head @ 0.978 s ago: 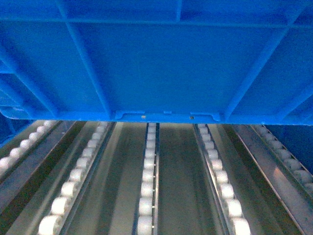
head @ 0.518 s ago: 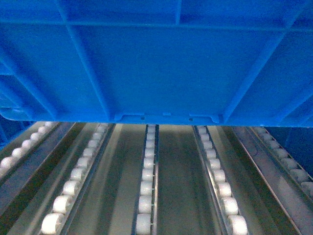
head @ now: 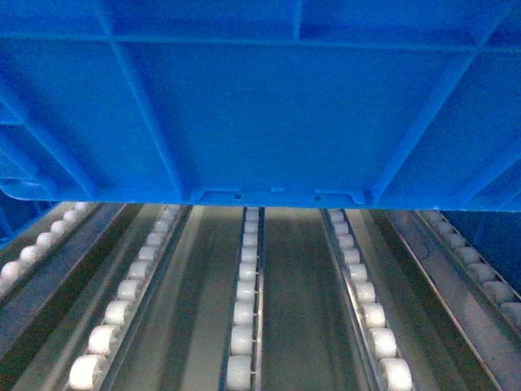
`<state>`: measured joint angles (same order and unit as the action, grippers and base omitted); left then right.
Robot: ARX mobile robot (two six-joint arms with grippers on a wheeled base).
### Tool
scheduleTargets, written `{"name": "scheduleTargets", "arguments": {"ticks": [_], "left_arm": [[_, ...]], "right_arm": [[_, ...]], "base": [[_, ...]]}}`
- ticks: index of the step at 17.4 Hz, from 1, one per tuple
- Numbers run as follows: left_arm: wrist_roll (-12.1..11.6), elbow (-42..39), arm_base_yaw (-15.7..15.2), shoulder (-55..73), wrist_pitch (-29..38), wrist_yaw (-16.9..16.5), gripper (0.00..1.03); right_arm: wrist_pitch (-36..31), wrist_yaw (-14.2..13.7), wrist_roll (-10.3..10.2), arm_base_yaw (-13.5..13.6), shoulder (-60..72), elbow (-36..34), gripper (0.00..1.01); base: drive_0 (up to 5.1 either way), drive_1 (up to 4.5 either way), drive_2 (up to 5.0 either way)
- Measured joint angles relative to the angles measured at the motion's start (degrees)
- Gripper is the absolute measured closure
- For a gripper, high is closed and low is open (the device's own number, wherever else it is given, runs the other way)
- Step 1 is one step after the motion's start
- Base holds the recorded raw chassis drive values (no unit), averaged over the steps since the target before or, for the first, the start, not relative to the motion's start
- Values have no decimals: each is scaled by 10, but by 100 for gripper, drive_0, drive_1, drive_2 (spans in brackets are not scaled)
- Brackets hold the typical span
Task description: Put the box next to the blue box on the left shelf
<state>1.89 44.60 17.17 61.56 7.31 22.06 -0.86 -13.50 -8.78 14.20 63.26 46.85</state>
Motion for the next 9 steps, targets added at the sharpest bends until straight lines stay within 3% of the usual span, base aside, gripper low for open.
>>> {"name": "scheduleTargets", "arguments": {"ticks": [9], "left_arm": [[0, 0, 0, 0, 0, 0, 94]], "right_arm": [[0, 0, 0, 0, 0, 0, 92]], "base": [[4, 431, -424]]}}
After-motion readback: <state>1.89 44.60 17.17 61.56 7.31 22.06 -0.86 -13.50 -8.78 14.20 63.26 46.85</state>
